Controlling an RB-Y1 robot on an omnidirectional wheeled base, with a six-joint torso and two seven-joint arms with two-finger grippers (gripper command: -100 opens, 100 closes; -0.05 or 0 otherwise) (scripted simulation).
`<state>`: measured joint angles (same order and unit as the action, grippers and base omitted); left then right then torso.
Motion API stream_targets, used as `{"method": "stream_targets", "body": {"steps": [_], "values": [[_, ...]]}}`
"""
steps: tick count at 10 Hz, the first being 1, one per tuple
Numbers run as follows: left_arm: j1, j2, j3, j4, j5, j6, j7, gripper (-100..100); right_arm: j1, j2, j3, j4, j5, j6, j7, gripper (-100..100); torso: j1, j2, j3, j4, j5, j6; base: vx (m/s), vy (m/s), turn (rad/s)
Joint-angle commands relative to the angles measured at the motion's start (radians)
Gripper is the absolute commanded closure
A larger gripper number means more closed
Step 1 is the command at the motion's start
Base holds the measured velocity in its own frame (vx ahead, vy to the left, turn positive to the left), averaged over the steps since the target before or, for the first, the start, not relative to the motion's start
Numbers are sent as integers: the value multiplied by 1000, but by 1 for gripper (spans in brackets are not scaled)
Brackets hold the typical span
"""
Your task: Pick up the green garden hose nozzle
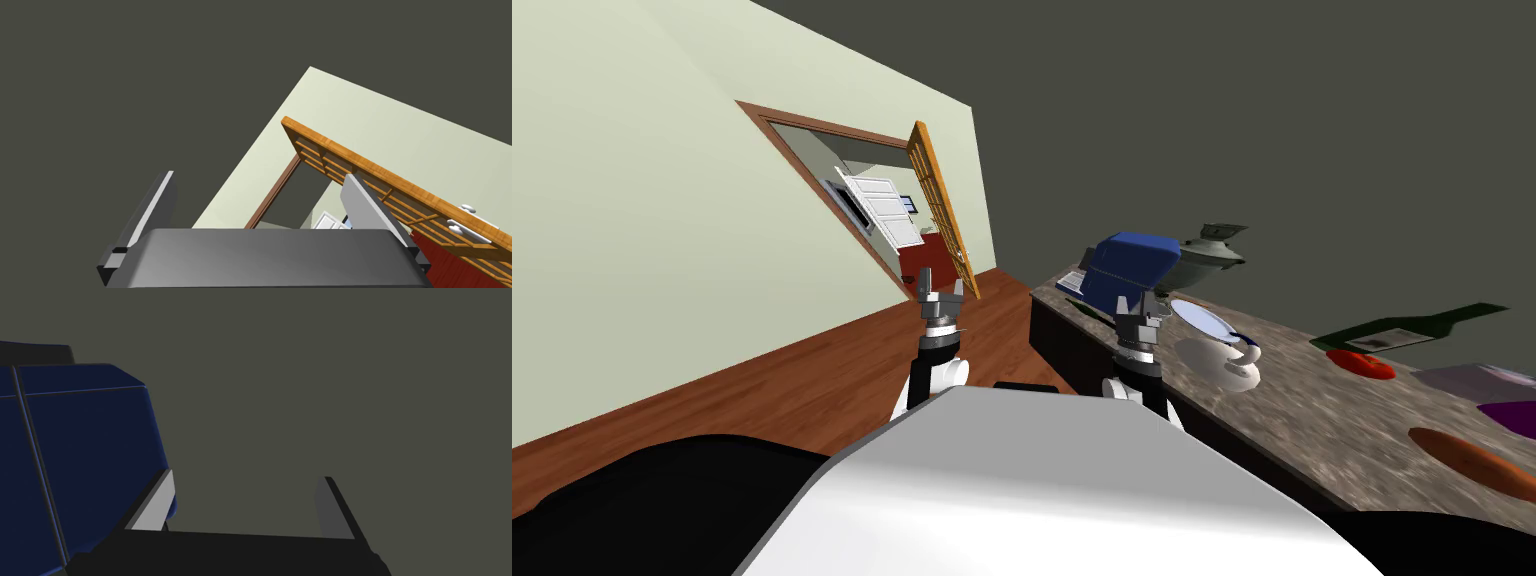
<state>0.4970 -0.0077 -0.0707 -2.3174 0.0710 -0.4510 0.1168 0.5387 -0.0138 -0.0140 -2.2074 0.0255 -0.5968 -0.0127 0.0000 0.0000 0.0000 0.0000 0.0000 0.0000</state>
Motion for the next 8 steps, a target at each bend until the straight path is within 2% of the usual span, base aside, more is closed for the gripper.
{"method": "stream_targets", "body": {"steps": [1, 4, 8], "values": [[0, 0, 0, 0, 0, 0, 0, 0, 7, -32, -9, 10, 12, 4, -3, -100, 0, 0, 0, 0, 0, 0, 6, 24, 57], [0, 0, 0, 0, 0, 0, 0, 0, 35, -110, -43, 48, 58, 18, -13, -100, 5, -1, -1, 0, 1, 0, 26, 84, 97], [0, 0, 0, 0, 0, 0, 0, 0, 97, -228, -119, 137, 162, 49, -33, -100, 8, -2, -1, 0, 2, 0, 31, 133, 157]]}}
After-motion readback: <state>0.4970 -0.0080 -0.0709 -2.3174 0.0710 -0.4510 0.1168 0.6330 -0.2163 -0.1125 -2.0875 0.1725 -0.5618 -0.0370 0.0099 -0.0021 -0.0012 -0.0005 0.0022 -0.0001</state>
